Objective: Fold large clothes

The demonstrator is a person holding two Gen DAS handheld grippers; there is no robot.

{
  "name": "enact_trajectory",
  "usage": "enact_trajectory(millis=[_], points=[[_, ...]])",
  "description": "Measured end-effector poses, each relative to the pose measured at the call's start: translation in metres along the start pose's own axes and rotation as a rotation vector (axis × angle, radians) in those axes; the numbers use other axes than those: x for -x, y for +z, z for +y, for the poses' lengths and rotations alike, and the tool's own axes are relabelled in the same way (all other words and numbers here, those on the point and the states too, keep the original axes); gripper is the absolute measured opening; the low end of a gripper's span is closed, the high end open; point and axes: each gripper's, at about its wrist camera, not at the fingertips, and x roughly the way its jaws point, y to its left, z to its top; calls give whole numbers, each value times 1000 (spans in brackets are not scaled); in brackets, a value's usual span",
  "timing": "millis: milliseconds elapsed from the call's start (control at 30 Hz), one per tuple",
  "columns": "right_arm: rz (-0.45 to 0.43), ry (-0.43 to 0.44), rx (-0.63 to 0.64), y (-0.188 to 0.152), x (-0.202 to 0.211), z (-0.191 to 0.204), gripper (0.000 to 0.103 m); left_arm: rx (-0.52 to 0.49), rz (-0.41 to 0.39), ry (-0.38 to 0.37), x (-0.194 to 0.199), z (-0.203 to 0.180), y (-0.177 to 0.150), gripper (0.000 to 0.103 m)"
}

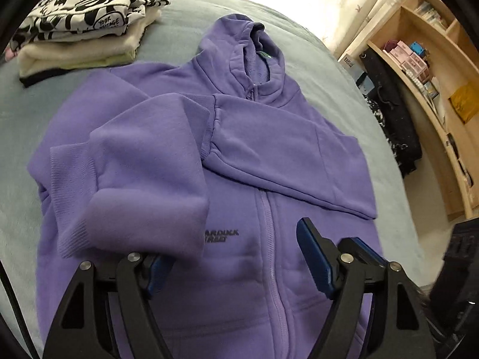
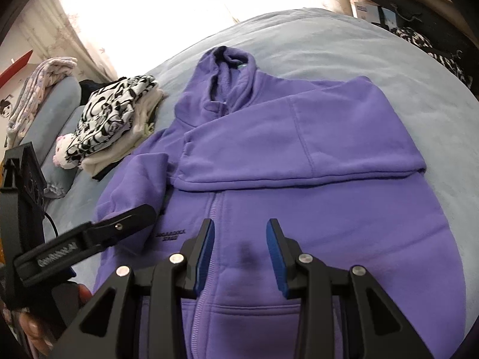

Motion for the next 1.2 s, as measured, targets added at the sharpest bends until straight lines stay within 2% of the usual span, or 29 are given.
enact_trajectory(millis=[267, 400, 500, 533, 700, 867, 1033, 1167, 1200], points=[[-3, 47, 98, -3, 6, 28, 36, 3, -7, -71, 42, 10, -13, 76], [19, 78, 176, -8, 1, 53, 37, -4, -63, -12, 68, 23, -26, 76], [25, 105, 270, -15, -3, 78, 54, 11, -109, 74, 85, 40, -34, 76], [25, 117, 307, -17, -4, 87, 56, 21, -117, 101, 88, 46, -36, 76], [13, 120, 516, -30, -13, 132, 56, 87, -140, 154, 104, 82, -44, 76], [1, 43, 762, -47, -32, 167, 56, 137, -139, 175, 108, 107, -51, 76], [-20, -120, 1021, -67, -61, 188, 56, 155, -141, 183, 108, 121, -57, 76], [-58, -215, 1142, -73, -76, 200, 56, 166, -137, 196, 107, 128, -58, 76], [-59, -232, 1153, -72, -79, 203, 45, 167, -138, 196, 107, 129, -59, 76]])
